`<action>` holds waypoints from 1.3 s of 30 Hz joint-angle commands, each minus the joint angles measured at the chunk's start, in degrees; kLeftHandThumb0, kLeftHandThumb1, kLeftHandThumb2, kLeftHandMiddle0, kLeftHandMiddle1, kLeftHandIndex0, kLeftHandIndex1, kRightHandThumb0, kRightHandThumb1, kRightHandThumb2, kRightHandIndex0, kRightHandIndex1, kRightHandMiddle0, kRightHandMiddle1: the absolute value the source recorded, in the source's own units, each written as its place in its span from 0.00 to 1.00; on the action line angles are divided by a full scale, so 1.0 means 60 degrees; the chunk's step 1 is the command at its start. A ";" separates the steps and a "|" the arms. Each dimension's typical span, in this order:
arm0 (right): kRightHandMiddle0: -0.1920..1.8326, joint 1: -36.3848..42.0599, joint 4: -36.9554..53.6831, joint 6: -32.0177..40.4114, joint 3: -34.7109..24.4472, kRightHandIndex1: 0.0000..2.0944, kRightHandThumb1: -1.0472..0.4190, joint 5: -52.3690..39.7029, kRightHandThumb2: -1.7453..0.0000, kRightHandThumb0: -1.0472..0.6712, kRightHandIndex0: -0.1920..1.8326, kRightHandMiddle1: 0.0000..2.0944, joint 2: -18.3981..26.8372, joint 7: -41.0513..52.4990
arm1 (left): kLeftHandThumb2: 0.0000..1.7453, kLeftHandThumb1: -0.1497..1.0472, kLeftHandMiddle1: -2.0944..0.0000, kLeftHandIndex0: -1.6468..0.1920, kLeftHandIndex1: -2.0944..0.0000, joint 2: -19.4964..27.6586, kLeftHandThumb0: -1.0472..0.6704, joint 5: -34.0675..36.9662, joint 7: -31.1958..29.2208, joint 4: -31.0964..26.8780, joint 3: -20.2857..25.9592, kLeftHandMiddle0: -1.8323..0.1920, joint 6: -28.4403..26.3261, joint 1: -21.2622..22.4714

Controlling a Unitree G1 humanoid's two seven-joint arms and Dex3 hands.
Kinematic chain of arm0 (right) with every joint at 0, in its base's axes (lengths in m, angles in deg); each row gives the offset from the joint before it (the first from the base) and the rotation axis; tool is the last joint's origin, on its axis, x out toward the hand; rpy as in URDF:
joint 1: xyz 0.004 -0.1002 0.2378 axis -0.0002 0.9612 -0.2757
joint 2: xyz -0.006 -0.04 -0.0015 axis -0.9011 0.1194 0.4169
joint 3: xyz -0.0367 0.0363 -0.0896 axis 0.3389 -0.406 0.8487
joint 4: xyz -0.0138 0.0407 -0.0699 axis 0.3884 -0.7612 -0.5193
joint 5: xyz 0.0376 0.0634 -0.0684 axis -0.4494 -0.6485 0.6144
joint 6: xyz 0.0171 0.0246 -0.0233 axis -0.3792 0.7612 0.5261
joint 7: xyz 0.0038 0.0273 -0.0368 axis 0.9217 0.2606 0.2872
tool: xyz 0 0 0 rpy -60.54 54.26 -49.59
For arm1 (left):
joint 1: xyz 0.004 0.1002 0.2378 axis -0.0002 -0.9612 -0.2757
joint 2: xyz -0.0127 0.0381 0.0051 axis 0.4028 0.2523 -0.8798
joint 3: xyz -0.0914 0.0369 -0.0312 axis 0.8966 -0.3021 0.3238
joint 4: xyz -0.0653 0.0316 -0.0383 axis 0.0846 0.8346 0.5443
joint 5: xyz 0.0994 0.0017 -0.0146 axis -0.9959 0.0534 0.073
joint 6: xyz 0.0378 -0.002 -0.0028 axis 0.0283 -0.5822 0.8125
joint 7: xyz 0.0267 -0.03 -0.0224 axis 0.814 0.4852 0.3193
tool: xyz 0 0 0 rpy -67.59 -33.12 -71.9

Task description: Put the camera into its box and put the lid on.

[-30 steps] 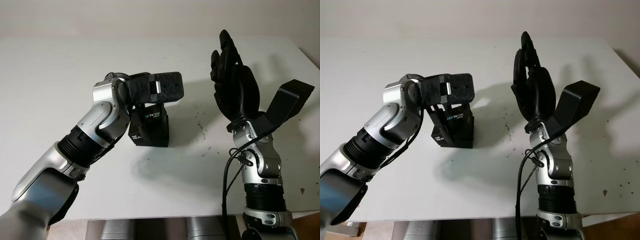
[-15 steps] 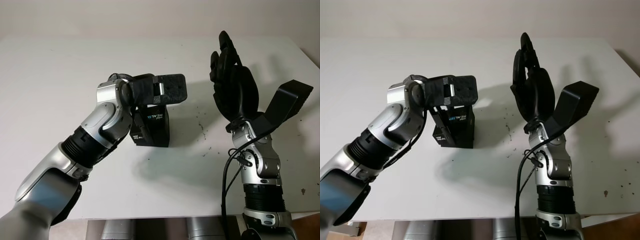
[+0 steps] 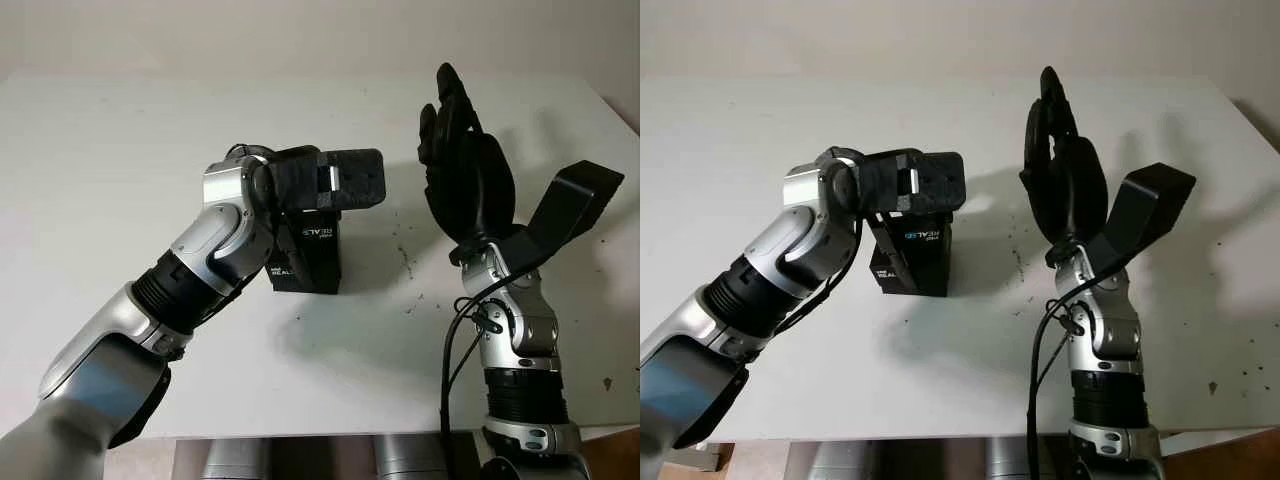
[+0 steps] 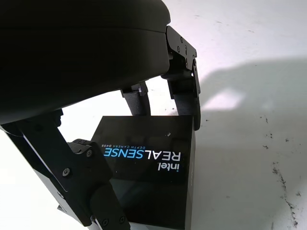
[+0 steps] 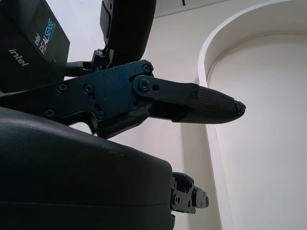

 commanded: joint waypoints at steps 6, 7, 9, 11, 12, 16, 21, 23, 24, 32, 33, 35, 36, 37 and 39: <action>0.02 0.0074 0.0114 -0.0052 -0.0020 0.01 0.00 -0.0034 0.67 0.17 0.00 0.03 -0.0078 -0.0059 | 0.03 0.86 0.28 0.79 0.35 -0.0322 0.47 -0.0145 -0.0072 0.0072 -0.0103 0.90 -0.0238 0.0349; 0.02 0.0074 0.0118 -0.0044 -0.0015 0.01 0.00 -0.0027 0.67 0.17 0.00 0.03 -0.0085 -0.0069 | 0.03 0.86 0.26 0.81 0.35 -0.0295 0.46 -0.0206 -0.0112 0.0085 -0.0181 0.92 -0.0205 0.0366; 0.02 0.0076 0.0085 -0.0074 -0.0024 0.01 0.00 -0.0049 0.67 0.17 0.00 0.03 -0.0088 -0.0023 | 0.03 0.87 0.27 0.81 0.34 -0.0301 0.46 -0.0200 -0.0080 0.0021 -0.0165 0.91 -0.0139 0.0290; 0.02 0.0077 0.0072 -0.0082 -0.0030 0.01 0.00 -0.0055 0.67 0.17 0.00 0.03 -0.0096 -0.0018 | 0.03 0.87 0.29 0.82 0.34 -0.0314 0.47 -0.0198 -0.0061 -0.0015 -0.0143 0.91 -0.0118 0.0234; 0.02 0.0081 0.0070 -0.0083 -0.0036 0.01 0.00 -0.0055 0.67 0.17 0.00 0.03 -0.0102 -0.0026 | 0.03 0.87 0.28 0.83 0.34 -0.0335 0.47 -0.0223 -0.0076 0.0006 -0.0157 0.92 -0.0181 0.0231; 0.02 0.0100 0.0092 -0.0048 -0.0042 0.01 0.00 -0.0041 0.67 0.17 0.00 0.03 -0.0090 -0.0040 | 0.03 0.91 0.27 0.89 0.45 -0.0442 0.47 -0.0226 -0.0130 -0.0047 -0.0086 0.86 -0.0538 0.0161; 0.02 0.0105 0.0085 -0.0060 -0.0045 0.01 0.00 -0.0060 0.68 0.17 0.00 0.03 -0.0107 -0.0029 | 0.04 0.97 0.38 0.90 0.63 -0.0427 0.40 -0.0080 -0.0615 -0.0209 -0.0169 0.88 -0.1114 0.0217; 0.02 0.0104 0.0071 -0.0083 -0.0045 0.01 0.00 -0.0051 0.68 0.17 0.00 0.03 -0.0108 -0.0026 | 0.07 0.99 0.65 0.94 0.66 -0.0100 0.33 0.0125 -0.1681 -0.0239 -0.0548 0.94 -0.0750 0.0447; 0.02 0.0100 0.0070 -0.0088 -0.0041 0.01 0.00 -0.0041 0.68 0.17 0.00 0.03 -0.0110 -0.0032 | 0.09 1.00 0.76 0.97 0.75 0.0021 0.29 0.0184 -0.2226 -0.0217 -0.0736 0.94 -0.0685 0.0587; 0.03 0.0077 0.0104 -0.0011 -0.0058 0.02 0.00 -0.0029 0.68 0.17 0.00 0.03 -0.0104 -0.0132 | 0.30 1.00 1.00 1.00 1.00 0.0401 0.11 -0.0316 -0.3703 -0.0395 -0.1664 1.00 -0.0406 0.0923; 0.02 0.0075 0.0107 -0.0005 -0.0061 0.02 0.00 -0.0036 0.68 0.17 0.00 0.03 -0.0091 -0.0120 | 0.31 1.00 1.00 1.00 1.00 0.0425 0.11 -0.0302 -0.3781 -0.0343 -0.1632 1.00 -0.0356 0.0927; 0.03 0.0070 0.0102 -0.0009 -0.0071 0.02 0.00 -0.0042 0.68 0.17 0.00 0.03 -0.0079 -0.0109 | 0.33 1.00 1.00 1.00 1.00 0.0462 0.09 -0.0276 -0.3896 -0.0267 -0.1570 1.00 -0.0258 0.0925; 0.03 0.0066 0.0106 0.0001 -0.0075 0.02 0.00 -0.0037 0.68 0.17 0.01 0.03 -0.0079 -0.0123 | 0.33 1.00 1.00 1.00 1.00 0.0498 0.09 -0.0255 -0.3964 -0.0268 -0.1531 1.00 -0.0231 0.0910; 0.03 0.0056 0.0093 0.0005 -0.0084 0.02 0.00 -0.0037 0.68 0.17 0.01 0.03 -0.0077 -0.0130 | 0.33 1.00 1.00 1.00 1.00 0.0560 0.08 -0.0260 -0.4083 -0.0355 -0.1498 1.00 -0.0314 0.0882; 0.03 0.0042 0.0076 0.0009 -0.0099 0.02 0.00 -0.0043 0.68 0.17 0.00 0.03 -0.0072 -0.0129 | 0.33 1.00 1.00 1.00 1.00 0.0643 0.08 -0.0258 -0.4253 -0.0508 -0.1425 1.00 -0.0475 0.0830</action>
